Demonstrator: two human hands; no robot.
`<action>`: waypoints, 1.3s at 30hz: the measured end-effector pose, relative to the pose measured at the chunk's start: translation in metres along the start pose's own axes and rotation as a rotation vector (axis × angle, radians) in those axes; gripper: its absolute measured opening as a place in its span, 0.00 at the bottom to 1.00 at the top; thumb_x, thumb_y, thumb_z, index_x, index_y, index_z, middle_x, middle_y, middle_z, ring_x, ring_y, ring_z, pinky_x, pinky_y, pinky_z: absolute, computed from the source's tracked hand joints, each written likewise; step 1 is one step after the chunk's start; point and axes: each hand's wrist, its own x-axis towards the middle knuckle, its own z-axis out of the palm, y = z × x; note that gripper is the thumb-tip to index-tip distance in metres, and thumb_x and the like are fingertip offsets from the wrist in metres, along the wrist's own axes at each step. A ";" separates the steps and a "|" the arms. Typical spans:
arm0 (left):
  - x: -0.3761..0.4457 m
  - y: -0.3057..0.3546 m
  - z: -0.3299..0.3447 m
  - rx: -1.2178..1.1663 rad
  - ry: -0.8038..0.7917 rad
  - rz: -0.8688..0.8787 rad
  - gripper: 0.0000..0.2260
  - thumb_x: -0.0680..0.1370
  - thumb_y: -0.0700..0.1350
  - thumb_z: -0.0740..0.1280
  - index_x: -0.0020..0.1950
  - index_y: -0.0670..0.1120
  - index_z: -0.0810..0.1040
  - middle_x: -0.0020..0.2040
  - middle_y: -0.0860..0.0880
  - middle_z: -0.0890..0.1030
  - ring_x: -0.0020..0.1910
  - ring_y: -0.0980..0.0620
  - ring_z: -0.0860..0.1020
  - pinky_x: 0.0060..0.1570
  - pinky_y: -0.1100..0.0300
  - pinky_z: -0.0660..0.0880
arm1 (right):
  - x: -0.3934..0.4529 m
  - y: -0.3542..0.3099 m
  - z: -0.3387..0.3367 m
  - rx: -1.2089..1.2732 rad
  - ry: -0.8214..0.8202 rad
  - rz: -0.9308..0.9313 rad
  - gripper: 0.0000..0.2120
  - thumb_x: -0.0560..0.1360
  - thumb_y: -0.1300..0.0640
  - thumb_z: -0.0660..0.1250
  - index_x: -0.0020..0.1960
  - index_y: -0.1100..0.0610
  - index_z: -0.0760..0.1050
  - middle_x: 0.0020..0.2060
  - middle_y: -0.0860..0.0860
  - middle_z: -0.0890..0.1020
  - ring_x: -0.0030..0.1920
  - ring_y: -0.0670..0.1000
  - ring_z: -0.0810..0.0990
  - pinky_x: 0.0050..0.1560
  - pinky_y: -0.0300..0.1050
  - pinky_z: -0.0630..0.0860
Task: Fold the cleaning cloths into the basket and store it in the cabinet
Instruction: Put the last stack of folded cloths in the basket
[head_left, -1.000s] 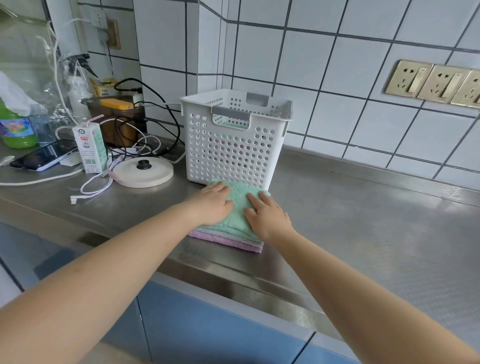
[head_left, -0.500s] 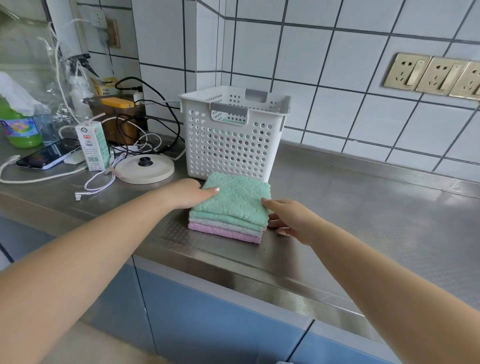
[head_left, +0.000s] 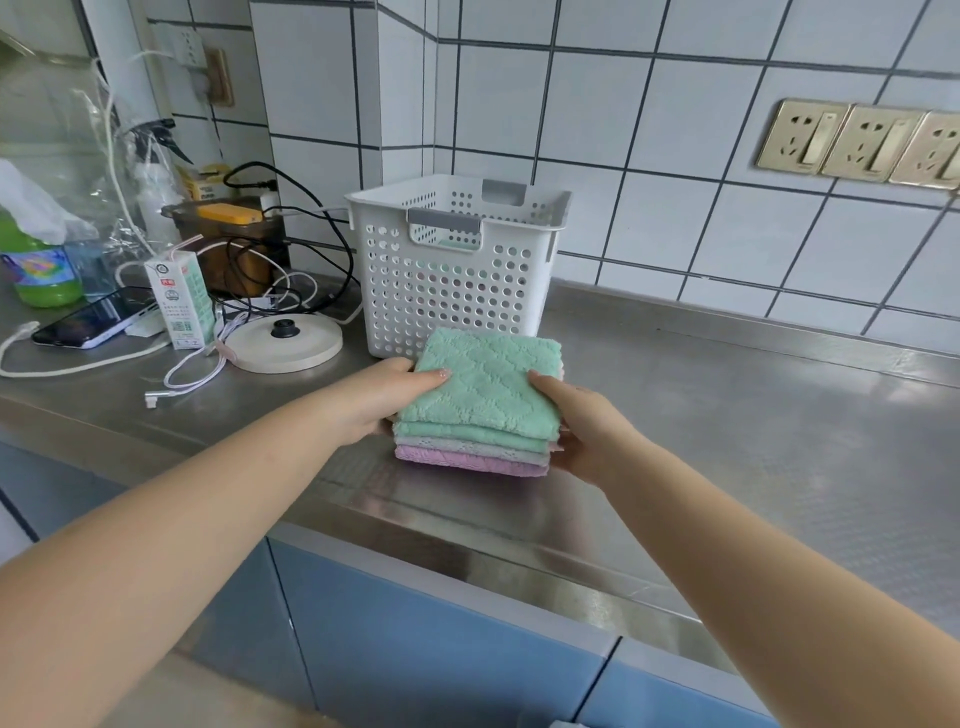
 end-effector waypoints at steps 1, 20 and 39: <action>-0.002 0.003 0.006 -0.077 -0.009 -0.007 0.17 0.77 0.54 0.66 0.62 0.48 0.75 0.55 0.50 0.82 0.55 0.50 0.80 0.61 0.47 0.73 | -0.002 -0.001 -0.006 0.058 -0.005 0.010 0.17 0.73 0.50 0.70 0.56 0.60 0.77 0.49 0.57 0.84 0.48 0.58 0.83 0.53 0.53 0.79; 0.117 0.089 0.203 -0.445 -0.164 0.008 0.14 0.77 0.46 0.67 0.62 0.44 0.75 0.53 0.45 0.83 0.52 0.48 0.82 0.52 0.50 0.79 | 0.053 -0.067 -0.227 0.285 -0.040 -0.024 0.22 0.73 0.52 0.68 0.65 0.58 0.73 0.58 0.58 0.81 0.57 0.58 0.81 0.57 0.55 0.76; 0.084 0.247 0.166 -0.561 -0.211 -0.137 0.14 0.78 0.41 0.65 0.63 0.40 0.75 0.56 0.43 0.82 0.55 0.46 0.81 0.58 0.47 0.75 | 0.011 -0.225 -0.218 0.151 0.123 0.043 0.14 0.75 0.55 0.67 0.55 0.65 0.76 0.49 0.57 0.85 0.50 0.57 0.84 0.53 0.54 0.78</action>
